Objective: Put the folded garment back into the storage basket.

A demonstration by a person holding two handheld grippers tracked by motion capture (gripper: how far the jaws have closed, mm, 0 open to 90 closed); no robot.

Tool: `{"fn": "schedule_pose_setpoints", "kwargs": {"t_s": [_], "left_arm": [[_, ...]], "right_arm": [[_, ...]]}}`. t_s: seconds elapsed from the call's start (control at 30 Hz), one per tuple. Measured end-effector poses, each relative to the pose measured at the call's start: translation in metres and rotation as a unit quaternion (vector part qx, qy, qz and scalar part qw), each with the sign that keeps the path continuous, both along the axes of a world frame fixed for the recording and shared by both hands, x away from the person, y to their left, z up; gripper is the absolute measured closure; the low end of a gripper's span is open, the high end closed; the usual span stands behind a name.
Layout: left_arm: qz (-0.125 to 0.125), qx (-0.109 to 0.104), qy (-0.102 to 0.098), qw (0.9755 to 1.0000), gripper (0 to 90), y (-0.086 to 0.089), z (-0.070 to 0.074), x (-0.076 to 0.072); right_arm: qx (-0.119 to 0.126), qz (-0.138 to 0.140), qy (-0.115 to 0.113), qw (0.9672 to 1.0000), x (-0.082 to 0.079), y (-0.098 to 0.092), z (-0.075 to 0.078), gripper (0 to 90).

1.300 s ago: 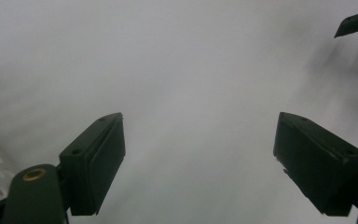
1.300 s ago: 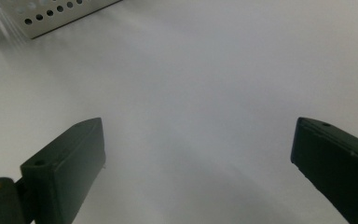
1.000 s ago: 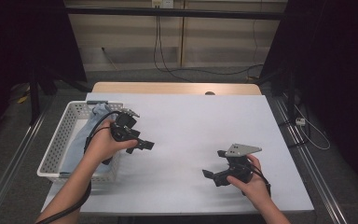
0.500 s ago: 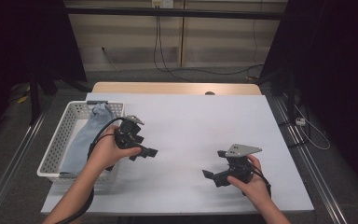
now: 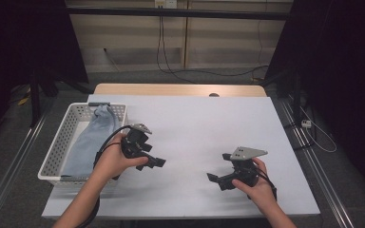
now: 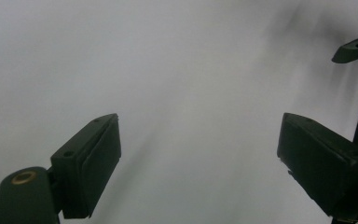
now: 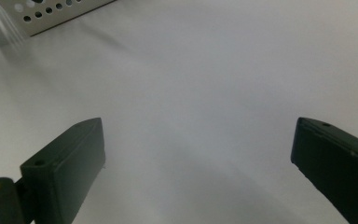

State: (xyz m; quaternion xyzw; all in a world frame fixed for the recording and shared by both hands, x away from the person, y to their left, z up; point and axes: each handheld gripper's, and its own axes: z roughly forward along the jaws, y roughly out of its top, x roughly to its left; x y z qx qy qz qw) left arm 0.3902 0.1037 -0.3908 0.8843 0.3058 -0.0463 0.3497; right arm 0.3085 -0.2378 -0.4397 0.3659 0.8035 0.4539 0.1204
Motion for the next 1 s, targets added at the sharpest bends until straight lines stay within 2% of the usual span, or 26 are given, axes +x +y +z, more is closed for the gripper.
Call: {"fn": "schedule_pose_setpoints", "kwargs": {"t_s": [0.23, 0.3, 0.37, 0.73, 0.9, 0.93, 1.0], "left_arm": [[-0.006, -0.006, 0.001, 1.0, 13.4, -0.004, -0.004, -0.008], [-0.009, 0.001, -0.006, 0.9999, 13.4, -0.005, -0.004, -0.009], [-0.009, -0.006, -0.005, 0.9999, 13.4, -0.007, -0.006, -0.012], [-0.015, -0.011, -0.002, 0.9998, 13.0, -0.008, -0.017, -0.022], [-0.014, -0.015, -0.002, 0.9998, 12.7, -0.006, -0.017, -0.023], [-0.017, -0.023, 0.002, 0.9996, 12.6, -0.005, -0.018, -0.023], [-0.018, -0.024, 0.002, 0.9995, 12.5, -0.005, -0.019, -0.023]], "right_arm": [[0.001, 0.0, -0.001, 1.0, -0.001, -0.001, 0.0, 2.7], [0.001, -0.001, -0.001, 1.0, -0.001, -0.001, 0.0, 2.7], [0.0, 0.0, -0.001, 1.0, -0.001, -0.001, 0.0, 2.7], [0.0, 0.001, -0.001, 1.0, -0.002, -0.002, 0.0, 2.7], [-0.001, 0.001, 0.0, 1.0, -0.002, -0.003, -0.001, 2.7], [-0.003, 0.001, -0.001, 1.0, -0.002, -0.005, -0.001, 2.7], [-0.002, 0.001, 0.0, 1.0, -0.002, -0.006, -0.001, 2.7]]}}
